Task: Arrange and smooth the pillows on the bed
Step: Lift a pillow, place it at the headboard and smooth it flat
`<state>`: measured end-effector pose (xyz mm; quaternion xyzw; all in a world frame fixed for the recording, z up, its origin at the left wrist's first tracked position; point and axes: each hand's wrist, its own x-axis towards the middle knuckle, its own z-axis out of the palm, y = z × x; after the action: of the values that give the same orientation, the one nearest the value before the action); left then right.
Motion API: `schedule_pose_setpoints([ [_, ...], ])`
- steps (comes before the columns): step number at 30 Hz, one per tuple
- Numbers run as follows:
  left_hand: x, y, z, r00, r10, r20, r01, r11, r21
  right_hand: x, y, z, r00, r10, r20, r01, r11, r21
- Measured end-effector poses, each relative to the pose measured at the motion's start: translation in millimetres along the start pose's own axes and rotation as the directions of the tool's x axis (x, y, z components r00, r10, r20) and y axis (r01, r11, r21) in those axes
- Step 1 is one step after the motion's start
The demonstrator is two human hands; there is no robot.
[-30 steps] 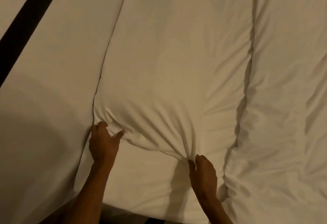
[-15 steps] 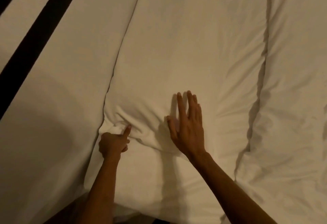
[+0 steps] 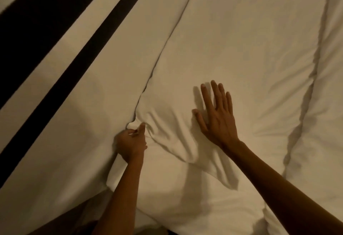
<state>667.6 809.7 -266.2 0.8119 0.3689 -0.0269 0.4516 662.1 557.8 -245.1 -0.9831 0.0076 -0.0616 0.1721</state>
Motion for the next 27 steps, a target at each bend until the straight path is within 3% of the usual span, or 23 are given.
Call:
schedule_pose_setpoints([
  [4, -1.9, 8.5, 7.3, 0.991, 0.072, -0.111, -0.071, 0.997, 0.016, 14.1, -8.7, 13.1, 0.985, -0.122, 0.121, 0.130, 0.990, -0.061],
  [11, -14.4, 5.1, -18.3, 0.962, 0.191, -0.194, -0.157, 0.971, 0.178, -13.4, -13.2, 11.6, 0.974, -0.137, 0.183, 0.147, 0.988, -0.046],
  [16, -26.9, 11.9, -19.8, 0.849, 0.503, -0.164, -0.442, 0.844, 0.304, 11.5, -3.9, -2.8, 0.991, -0.108, 0.079, 0.111, 0.993, -0.033],
  [19, -28.0, 25.5, -9.3, 0.757, 0.652, -0.048, -0.607, 0.728, 0.318, 21.9, 3.8, -0.9, 0.997, -0.040, 0.069, 0.044, 0.997, -0.063],
  [21, -21.7, 27.0, 0.9, 0.714, 0.688, 0.133, -0.689, 0.655, 0.310, 10.3, 2.6, 6.3, 0.992, -0.085, 0.098, 0.093, 0.993, -0.076],
  [24, -12.9, 10.3, 7.7, 0.664, 0.563, 0.493, -0.747, 0.531, 0.400, -20.4, -0.6, 14.7, 0.956, -0.228, 0.182, 0.243, 0.968, -0.065],
  [27, -3.3, -11.2, -3.2, 0.689, 0.405, 0.601, -0.724, 0.350, 0.595, -24.2, 4.0, 8.5, 0.940, -0.285, 0.187, 0.283, 0.958, 0.039],
])
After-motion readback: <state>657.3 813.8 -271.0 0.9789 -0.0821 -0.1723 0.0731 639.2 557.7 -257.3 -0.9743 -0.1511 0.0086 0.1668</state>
